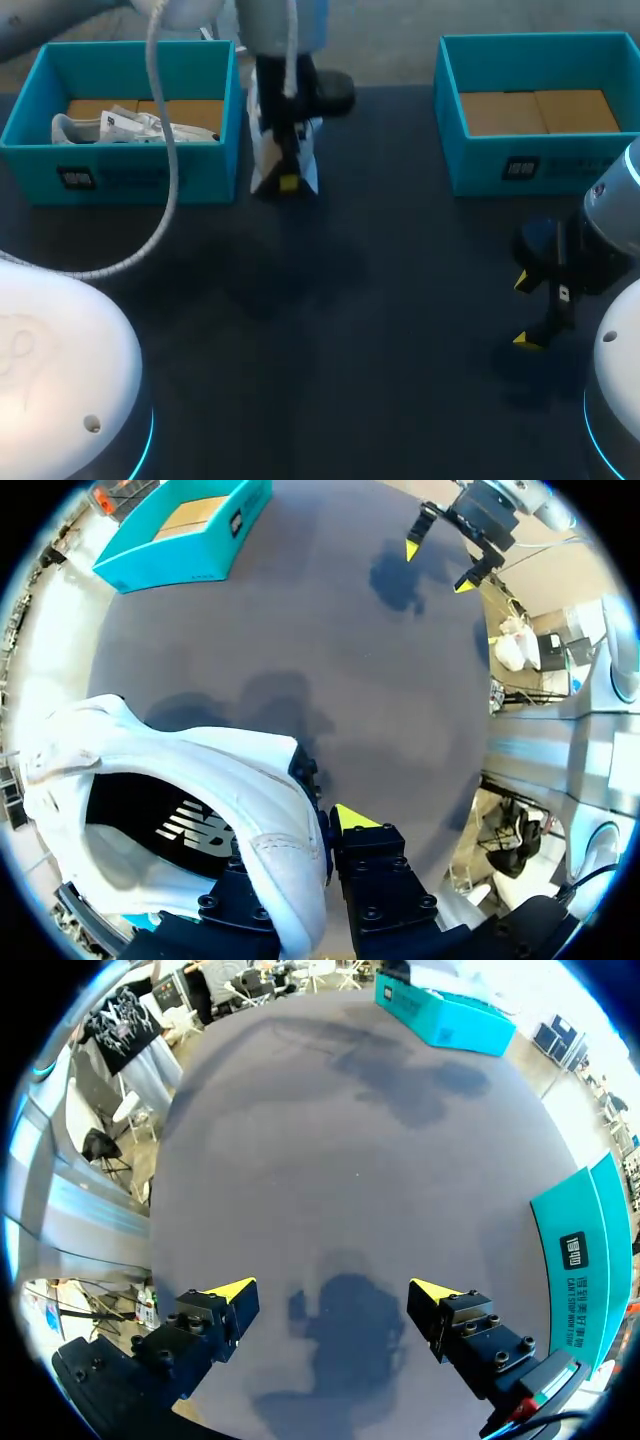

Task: Take the shoe out of the shoebox, open the shoe tongue, remove and reinsert the insole, then place the shoe into the shoebox

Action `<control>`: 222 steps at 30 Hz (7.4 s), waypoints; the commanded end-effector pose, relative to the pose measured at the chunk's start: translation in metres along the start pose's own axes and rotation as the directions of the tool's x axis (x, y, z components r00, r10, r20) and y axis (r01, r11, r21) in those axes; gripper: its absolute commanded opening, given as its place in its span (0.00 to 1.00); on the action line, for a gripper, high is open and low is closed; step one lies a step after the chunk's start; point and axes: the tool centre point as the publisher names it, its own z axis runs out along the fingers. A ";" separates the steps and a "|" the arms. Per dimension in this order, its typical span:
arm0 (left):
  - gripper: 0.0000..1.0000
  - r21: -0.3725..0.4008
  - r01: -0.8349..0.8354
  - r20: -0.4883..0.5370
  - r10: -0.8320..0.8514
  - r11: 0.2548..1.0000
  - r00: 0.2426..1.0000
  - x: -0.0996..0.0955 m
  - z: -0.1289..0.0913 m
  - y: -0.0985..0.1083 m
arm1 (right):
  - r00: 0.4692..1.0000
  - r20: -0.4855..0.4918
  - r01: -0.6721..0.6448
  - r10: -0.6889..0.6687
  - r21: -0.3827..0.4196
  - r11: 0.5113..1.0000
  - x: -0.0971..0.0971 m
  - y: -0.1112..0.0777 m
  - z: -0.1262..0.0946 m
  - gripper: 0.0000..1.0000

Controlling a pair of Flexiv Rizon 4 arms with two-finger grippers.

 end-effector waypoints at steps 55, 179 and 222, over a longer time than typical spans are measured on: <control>0.00 0.017 -0.043 -0.082 0.044 0.999 0.996 -0.205 -0.137 0.150 | 1.000 0.003 0.001 -0.001 -0.002 1.000 0.001 -0.001 0.001 1.00; 0.00 -0.239 -0.969 -0.121 0.992 -0.066 -0.038 -0.464 -0.039 0.357 | 1.000 0.003 0.001 -0.001 -0.002 1.000 0.001 -0.001 0.001 1.00; 0.00 -0.186 -0.983 -0.232 0.971 0.006 0.050 -0.473 0.057 0.353 | 1.000 0.003 0.001 -0.001 -0.002 1.000 0.001 -0.001 0.001 1.00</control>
